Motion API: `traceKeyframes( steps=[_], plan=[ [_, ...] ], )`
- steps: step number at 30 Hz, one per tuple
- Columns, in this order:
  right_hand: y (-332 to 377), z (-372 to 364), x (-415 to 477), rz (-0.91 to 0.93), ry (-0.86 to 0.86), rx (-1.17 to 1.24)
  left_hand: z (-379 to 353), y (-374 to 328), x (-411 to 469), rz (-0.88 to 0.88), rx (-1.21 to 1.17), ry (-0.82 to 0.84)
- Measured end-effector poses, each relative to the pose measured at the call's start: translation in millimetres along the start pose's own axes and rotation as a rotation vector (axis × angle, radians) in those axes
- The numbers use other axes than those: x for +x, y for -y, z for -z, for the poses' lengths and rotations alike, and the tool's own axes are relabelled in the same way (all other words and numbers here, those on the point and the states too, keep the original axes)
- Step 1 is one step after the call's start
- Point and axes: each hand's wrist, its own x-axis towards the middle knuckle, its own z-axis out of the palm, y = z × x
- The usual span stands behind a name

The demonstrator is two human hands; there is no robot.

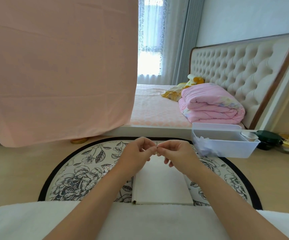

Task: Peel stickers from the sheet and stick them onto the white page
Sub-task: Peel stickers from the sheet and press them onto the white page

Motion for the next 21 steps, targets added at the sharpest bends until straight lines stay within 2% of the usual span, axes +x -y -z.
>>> traceKeyframes(
  steps=[7, 13, 21],
  plan=[
    [3.8, -2.9, -4.9, -0.066, -0.016, 0.09, 1.1, -7.3, -3.1, 0.064, -0.125, -0.096],
    [-0.8, -9.8, -4.6, 0.007, -0.083, -0.062, -3.0, -1.2, -2.8, 0.01, 0.051, -0.034],
    [0.5, -13.7, -7.3, -0.006, -0.138, -0.012, -3.4, -3.0, -5.2, 0.054, -0.116, -0.093]
  ],
)
